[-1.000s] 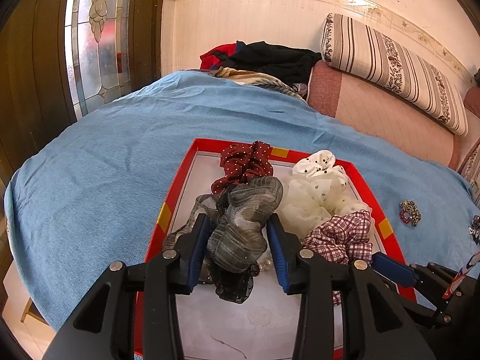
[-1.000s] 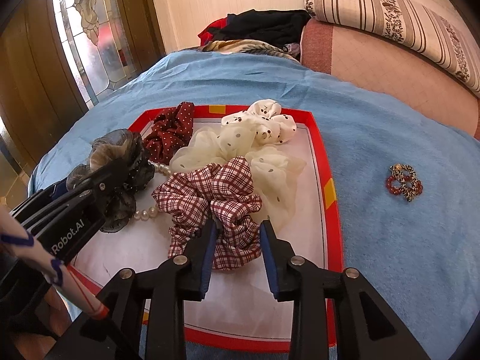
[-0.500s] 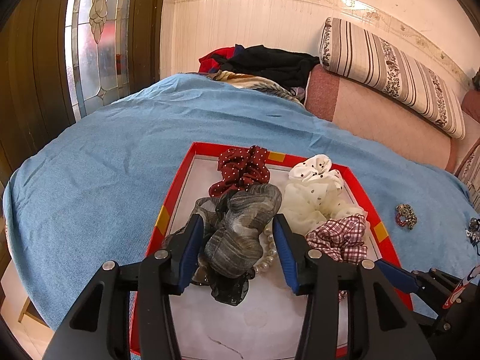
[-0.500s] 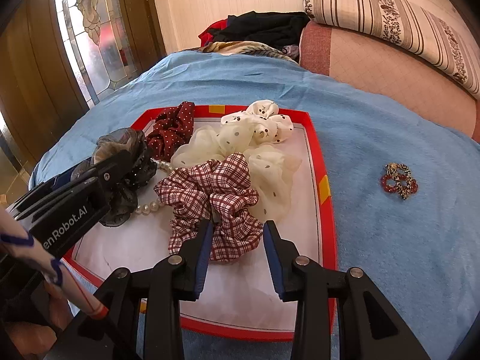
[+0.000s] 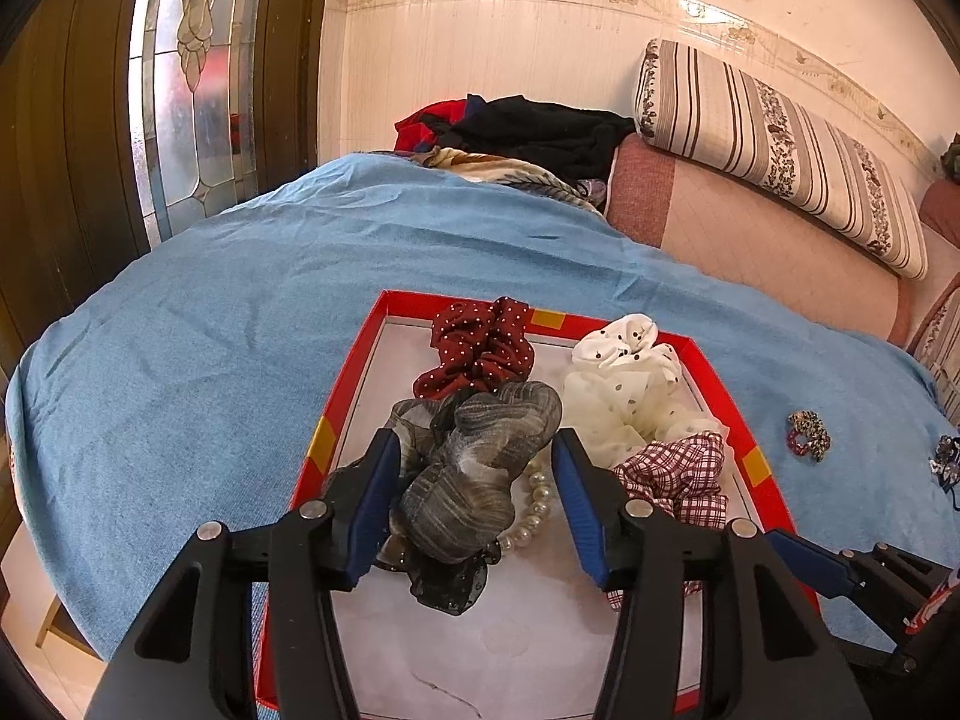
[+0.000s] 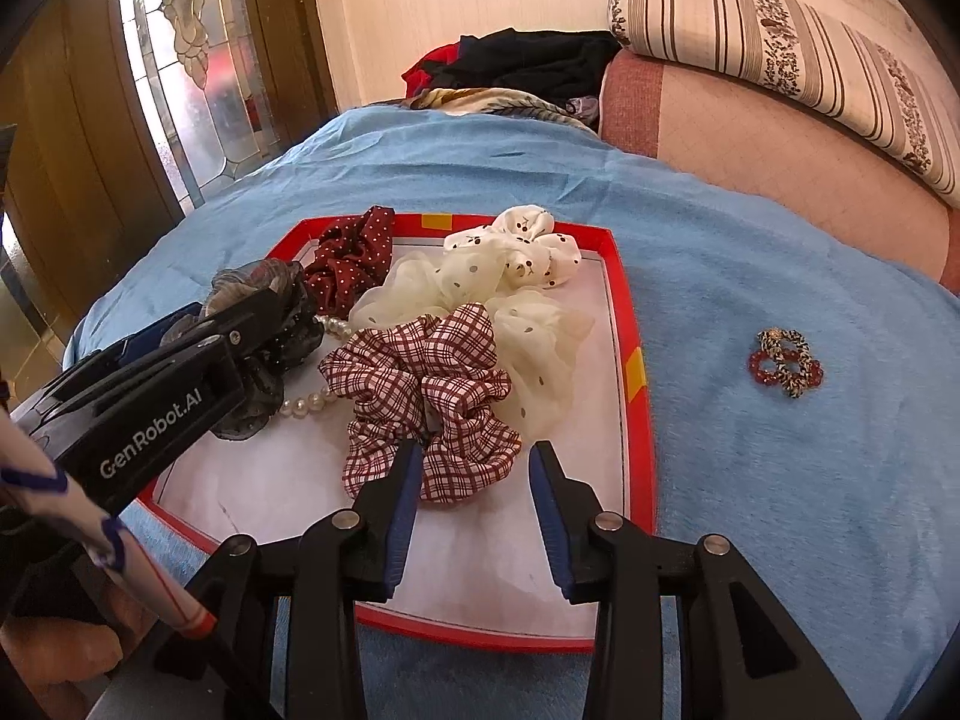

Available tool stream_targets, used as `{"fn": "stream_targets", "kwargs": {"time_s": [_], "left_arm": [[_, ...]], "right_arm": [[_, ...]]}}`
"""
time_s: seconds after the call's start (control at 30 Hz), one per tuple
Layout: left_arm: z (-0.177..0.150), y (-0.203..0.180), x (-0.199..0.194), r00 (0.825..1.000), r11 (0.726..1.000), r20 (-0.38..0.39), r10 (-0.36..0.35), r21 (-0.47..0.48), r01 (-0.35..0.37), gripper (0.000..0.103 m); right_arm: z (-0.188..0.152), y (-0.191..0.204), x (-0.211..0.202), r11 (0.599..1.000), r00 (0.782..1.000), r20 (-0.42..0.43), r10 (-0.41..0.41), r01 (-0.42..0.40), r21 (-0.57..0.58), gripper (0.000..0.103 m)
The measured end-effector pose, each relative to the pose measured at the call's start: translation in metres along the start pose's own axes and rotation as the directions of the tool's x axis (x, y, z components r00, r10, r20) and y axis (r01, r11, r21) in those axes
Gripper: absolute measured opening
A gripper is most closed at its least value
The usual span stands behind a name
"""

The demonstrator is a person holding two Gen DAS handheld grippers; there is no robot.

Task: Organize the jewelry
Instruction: 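Lower both scrunchies into the box and open both tools, then withdraw both tools toward the two bracelets on the cover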

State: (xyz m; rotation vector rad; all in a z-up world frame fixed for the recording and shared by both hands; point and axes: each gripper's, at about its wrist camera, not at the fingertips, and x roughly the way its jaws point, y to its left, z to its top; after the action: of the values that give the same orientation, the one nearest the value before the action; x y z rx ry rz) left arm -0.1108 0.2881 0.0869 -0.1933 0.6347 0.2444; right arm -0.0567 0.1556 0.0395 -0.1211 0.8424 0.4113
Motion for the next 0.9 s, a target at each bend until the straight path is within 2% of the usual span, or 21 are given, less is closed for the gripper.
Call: {"fn": "stream_targets", "kwargs": {"time_s": [0.33, 0.9], "left_arm": [[0.001, -0.004, -0.005, 1.000, 1.000, 0.024, -0.009, 0.003, 0.009, 0.059], [0.001, -0.007, -0.012, 0.999, 1.000, 0.052, -0.015, 0.009, 0.014, 0.061]], "right_arm": [[-0.001, -0.003, -0.011, 1.000, 1.000, 0.014, 0.005, -0.005, -0.001, 0.040], [-0.005, -0.031, -0.038, 0.998, 0.999, 0.049, 0.022, -0.025, 0.064, 0.040]]}}
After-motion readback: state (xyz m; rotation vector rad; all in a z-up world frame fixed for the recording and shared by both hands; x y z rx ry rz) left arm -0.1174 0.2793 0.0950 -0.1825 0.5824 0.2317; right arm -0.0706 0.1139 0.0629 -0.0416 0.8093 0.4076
